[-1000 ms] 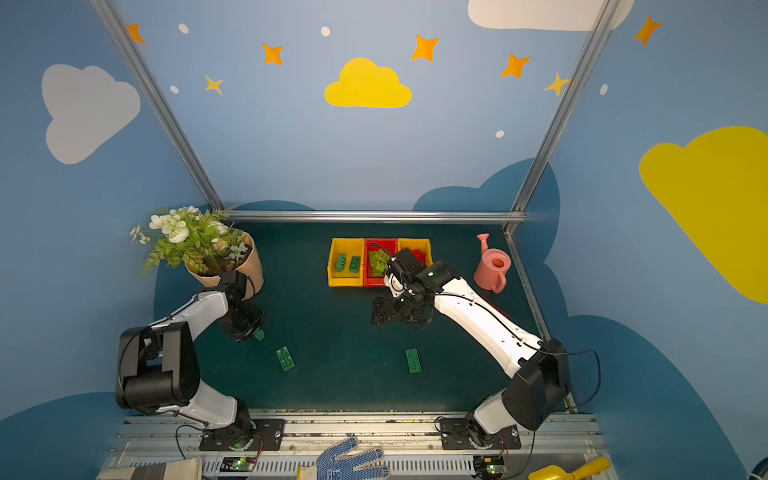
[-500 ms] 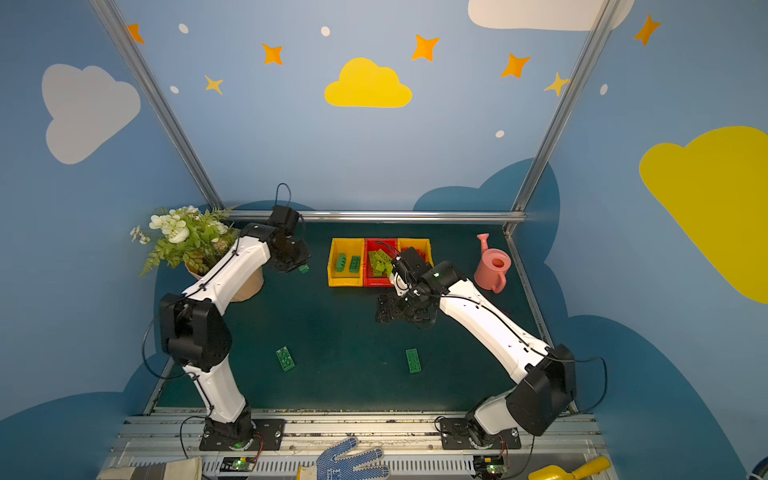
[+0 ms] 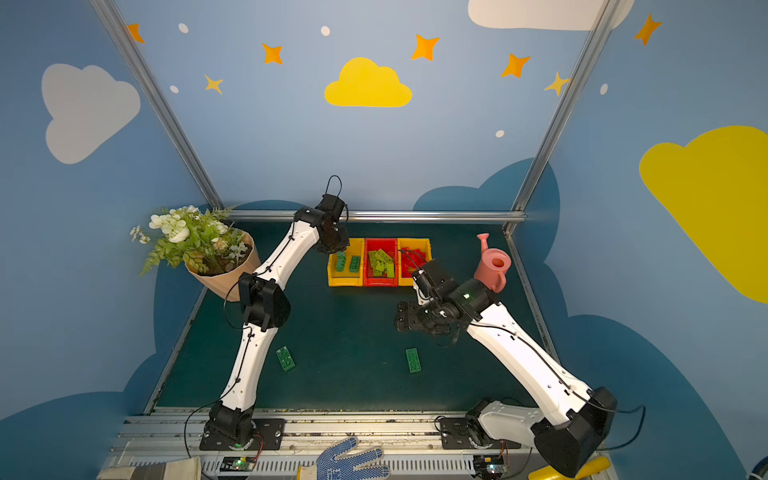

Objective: Sort the legos into containers by color
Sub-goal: 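Carry the green brick over the yellow bin and open the left gripper, then lower the left gripper onto a green brick near the plant and grasp it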

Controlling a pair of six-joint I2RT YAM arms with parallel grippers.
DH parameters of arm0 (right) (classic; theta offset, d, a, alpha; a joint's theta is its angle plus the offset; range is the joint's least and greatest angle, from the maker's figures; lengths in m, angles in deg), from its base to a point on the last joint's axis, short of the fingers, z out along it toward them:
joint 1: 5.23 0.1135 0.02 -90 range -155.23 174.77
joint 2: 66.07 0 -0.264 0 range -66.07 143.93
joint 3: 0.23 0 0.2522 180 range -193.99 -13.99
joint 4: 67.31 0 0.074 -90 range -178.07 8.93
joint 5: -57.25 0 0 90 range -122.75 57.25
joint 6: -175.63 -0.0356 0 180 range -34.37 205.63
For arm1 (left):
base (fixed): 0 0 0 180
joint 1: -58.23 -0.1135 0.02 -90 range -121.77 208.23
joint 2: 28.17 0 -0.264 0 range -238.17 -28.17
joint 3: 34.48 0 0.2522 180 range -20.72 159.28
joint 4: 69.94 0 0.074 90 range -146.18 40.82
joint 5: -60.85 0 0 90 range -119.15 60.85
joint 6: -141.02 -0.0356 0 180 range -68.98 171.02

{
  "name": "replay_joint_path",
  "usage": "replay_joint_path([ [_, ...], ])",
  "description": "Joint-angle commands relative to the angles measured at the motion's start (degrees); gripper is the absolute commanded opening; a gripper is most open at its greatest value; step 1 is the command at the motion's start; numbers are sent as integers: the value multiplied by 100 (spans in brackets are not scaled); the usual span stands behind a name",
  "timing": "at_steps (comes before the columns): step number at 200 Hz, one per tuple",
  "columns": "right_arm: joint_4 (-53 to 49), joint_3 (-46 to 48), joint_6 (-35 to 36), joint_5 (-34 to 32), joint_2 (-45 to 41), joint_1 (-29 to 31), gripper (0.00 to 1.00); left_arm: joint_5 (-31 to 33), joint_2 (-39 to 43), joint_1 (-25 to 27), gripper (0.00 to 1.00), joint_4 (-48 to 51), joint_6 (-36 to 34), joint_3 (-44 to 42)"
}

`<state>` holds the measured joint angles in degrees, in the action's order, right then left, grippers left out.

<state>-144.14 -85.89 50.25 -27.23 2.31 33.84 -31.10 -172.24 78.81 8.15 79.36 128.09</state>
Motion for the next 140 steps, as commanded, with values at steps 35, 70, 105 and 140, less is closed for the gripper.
replay_joint_path([
  [35,-342,234,-369,-318,-456,-57,91,-342,294,16,80,-87,206,-212],
  [70,-298,252,-240,-237,-382,-66,91,-216,1160,51,81,-263,351,-1191],
  [105,-106,143,74,23,-47,-66,91,266,2831,60,82,-846,609,-3683],
  [140,99,78,409,385,275,-66,91,749,4944,52,83,-1386,1217,-6572],
])
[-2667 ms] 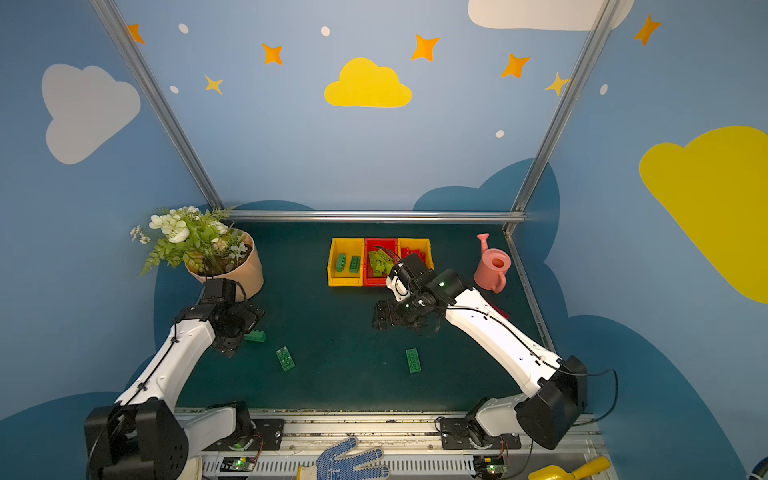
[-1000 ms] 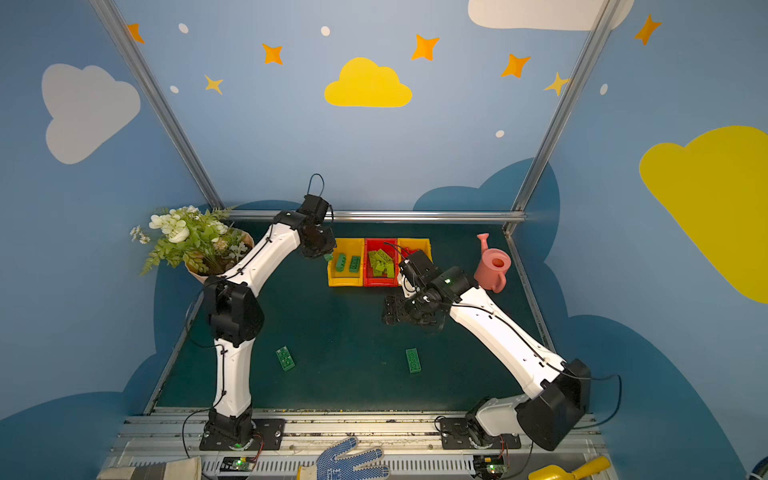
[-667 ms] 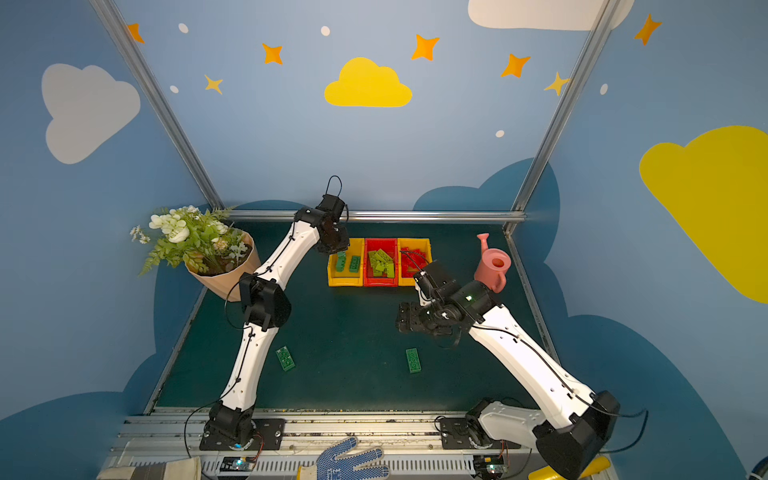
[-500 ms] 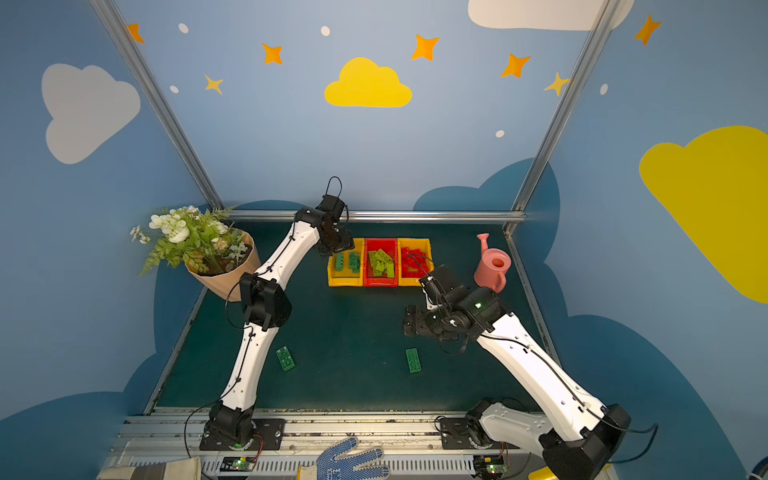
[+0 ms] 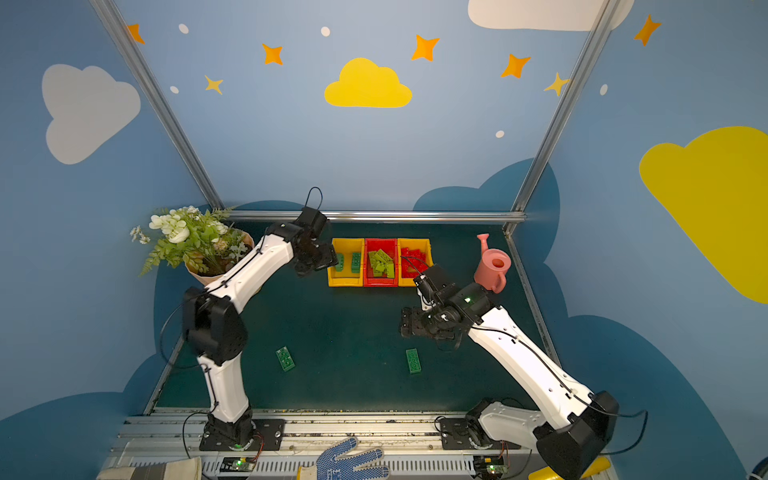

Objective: Sort the legos into containers by color
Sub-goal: 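Lower the left gripper onto a green brick near the plant and grasp it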

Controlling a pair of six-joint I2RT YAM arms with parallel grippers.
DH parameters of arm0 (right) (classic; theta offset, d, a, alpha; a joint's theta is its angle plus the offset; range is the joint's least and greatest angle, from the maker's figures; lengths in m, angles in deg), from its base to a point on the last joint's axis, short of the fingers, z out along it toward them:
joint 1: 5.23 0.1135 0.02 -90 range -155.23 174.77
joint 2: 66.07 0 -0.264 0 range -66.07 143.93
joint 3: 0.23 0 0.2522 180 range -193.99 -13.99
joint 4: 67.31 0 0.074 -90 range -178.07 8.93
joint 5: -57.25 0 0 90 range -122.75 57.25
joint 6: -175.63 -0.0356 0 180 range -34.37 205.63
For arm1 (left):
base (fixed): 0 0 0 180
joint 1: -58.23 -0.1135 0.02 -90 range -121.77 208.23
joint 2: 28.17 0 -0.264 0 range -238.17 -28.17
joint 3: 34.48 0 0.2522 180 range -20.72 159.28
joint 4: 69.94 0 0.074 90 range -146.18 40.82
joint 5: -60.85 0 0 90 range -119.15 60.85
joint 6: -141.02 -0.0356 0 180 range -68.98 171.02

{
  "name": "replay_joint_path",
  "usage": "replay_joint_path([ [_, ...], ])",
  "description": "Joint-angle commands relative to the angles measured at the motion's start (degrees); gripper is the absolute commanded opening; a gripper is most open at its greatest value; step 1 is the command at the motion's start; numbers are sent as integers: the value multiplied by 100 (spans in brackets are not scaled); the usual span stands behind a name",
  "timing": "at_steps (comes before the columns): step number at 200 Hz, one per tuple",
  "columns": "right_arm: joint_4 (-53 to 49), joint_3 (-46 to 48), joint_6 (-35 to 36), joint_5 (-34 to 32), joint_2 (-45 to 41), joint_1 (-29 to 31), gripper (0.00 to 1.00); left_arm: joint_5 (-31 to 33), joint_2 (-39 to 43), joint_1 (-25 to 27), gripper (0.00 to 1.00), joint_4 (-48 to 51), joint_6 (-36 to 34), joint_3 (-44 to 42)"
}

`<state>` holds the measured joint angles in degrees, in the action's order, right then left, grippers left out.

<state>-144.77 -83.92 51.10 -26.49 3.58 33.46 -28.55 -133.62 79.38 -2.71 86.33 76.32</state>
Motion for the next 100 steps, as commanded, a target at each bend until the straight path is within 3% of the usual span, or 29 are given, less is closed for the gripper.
replay_joint_path([
  [1,173,-122,328,317,160,-29,91,498,1142,-5,83,-310,538,-1466],
  [47,298,-269,746,832,529,-12,91,510,3382,8,83,-185,1576,-4071],
  [100,329,-296,901,1164,620,91,91,379,4779,198,82,-202,2548,-5599],
])
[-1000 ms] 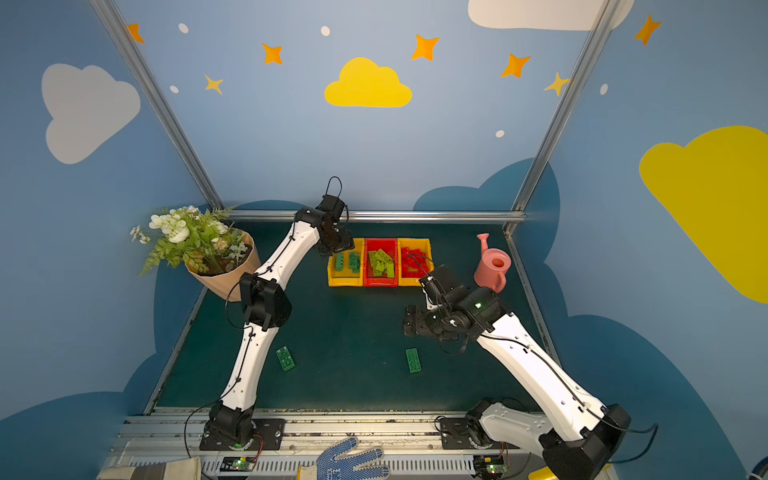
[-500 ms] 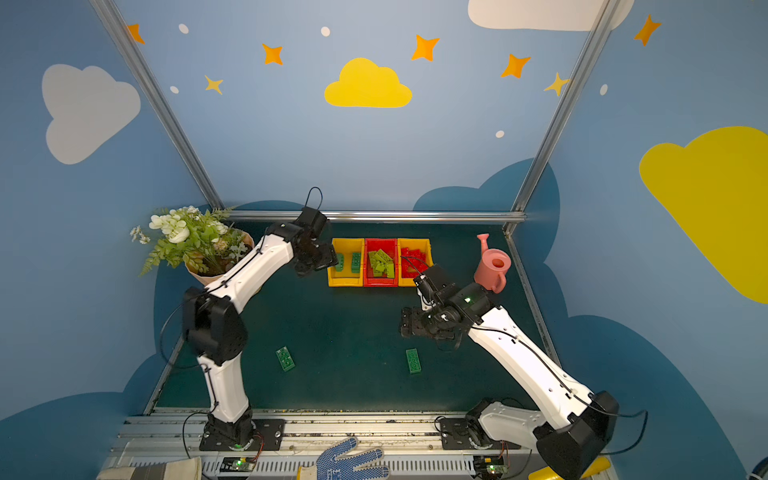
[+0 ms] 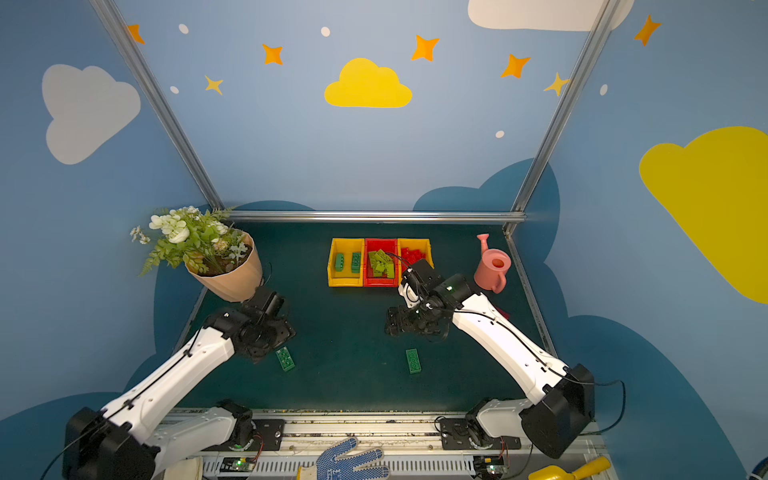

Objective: Sort the legos into containers by color
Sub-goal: 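Lower the left gripper onto a green brick near the plant and grasp it, then carry the green brick into the yellow bin and open the left gripper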

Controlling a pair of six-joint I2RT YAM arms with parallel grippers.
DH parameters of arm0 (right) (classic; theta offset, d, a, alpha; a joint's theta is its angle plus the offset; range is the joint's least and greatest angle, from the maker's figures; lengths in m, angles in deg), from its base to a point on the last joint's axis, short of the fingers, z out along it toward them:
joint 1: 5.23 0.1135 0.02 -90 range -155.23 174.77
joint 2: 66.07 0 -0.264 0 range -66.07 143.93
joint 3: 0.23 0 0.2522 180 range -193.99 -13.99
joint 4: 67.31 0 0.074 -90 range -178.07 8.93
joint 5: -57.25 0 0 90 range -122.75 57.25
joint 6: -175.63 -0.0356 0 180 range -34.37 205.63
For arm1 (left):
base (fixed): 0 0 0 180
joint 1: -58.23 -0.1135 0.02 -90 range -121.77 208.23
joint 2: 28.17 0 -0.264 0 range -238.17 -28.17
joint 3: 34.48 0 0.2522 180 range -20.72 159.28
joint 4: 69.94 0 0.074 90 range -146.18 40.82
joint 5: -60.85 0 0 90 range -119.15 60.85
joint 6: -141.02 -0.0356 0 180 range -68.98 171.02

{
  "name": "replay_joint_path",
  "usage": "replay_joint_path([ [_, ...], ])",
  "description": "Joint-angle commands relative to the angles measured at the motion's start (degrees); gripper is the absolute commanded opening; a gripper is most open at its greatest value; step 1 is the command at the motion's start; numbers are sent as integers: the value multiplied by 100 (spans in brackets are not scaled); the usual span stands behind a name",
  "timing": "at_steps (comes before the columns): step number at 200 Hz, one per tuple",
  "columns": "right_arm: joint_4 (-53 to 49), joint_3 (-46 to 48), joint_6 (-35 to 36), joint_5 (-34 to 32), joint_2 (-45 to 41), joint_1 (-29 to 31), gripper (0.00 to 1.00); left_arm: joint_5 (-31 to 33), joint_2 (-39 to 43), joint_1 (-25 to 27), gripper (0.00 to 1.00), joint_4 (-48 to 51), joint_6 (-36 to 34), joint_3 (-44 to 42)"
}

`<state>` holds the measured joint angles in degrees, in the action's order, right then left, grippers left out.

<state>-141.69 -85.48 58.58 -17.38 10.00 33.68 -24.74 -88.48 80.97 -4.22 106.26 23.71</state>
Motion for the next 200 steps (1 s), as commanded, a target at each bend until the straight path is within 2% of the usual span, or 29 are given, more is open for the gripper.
replay_joint_path([
  [1,22,-144,155,258,-23,71,91,-10,274,42,82,-71,561,-360],
  [70,-128,127,1,187,-434,171,91,-141,-93,39,82,-590,384,-832],
  [121,-218,214,-169,9,-655,179,91,-300,-718,36,80,-1186,278,-1128],
  [162,-189,55,-213,0,-513,192,91,-229,-1445,24,76,-1145,60,-883],
  [174,-199,-8,-189,0,-436,188,91,-253,-1662,24,69,-1166,-43,-797],
  [189,-201,-89,-166,-16,-345,187,91,-242,-1820,20,46,-1131,-135,-677],
  [200,-197,-142,-156,-32,-291,191,91,-193,-1865,20,36,-1036,-184,-527],
])
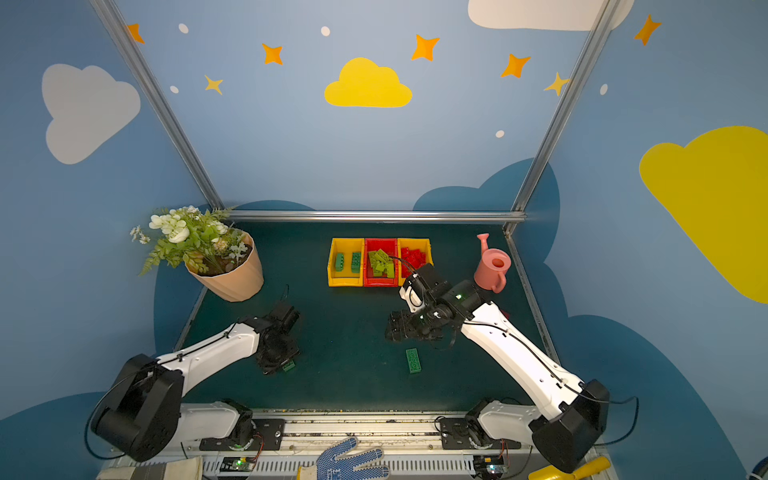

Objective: Sort the legos into containers by color
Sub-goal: 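Carry the green brick into the yellow bin and open the left gripper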

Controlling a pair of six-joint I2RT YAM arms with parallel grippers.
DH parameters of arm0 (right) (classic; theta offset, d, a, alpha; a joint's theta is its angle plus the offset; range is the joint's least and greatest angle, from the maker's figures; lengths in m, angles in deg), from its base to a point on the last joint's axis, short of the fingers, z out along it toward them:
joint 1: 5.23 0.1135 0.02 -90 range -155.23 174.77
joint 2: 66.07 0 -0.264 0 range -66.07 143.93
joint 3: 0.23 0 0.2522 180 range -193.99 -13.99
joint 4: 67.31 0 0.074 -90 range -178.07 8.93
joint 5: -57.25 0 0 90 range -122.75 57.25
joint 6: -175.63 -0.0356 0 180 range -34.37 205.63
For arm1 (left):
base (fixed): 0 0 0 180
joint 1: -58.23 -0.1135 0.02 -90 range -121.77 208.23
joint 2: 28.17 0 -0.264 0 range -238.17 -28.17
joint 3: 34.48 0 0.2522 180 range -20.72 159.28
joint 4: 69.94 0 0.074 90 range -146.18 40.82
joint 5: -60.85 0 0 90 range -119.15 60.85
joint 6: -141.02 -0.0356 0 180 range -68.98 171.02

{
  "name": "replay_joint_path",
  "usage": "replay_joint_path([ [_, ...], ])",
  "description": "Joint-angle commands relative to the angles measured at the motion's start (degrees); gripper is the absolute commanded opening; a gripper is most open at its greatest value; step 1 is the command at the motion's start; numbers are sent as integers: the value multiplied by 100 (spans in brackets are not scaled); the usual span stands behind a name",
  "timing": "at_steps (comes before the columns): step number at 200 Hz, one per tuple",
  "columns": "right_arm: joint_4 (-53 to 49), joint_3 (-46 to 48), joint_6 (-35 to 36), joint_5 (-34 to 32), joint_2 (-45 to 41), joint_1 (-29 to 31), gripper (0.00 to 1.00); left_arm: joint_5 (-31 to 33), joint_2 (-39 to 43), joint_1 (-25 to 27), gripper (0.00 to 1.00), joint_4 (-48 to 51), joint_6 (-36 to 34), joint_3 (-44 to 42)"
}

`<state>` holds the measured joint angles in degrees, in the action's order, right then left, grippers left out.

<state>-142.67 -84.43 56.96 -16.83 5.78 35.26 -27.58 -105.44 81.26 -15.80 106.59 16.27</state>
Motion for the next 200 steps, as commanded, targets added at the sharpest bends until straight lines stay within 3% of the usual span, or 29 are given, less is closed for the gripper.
replay_joint_path([
  [1,-102,-249,8,-88,137,31,91,100,-167,-9,35,134,-224,227],
  [28,-54,-324,28,-111,281,31,91,309,-199,-9,30,516,-510,930],
  [65,-12,-360,54,-166,453,35,91,371,-946,-9,29,823,-1370,2739],
  [128,-93,-398,-31,-468,463,-81,91,389,-3812,3,26,1578,-2729,6865],
  [200,-572,-178,-401,-977,-131,-425,91,122,-6609,47,28,2860,-3389,11154],
])
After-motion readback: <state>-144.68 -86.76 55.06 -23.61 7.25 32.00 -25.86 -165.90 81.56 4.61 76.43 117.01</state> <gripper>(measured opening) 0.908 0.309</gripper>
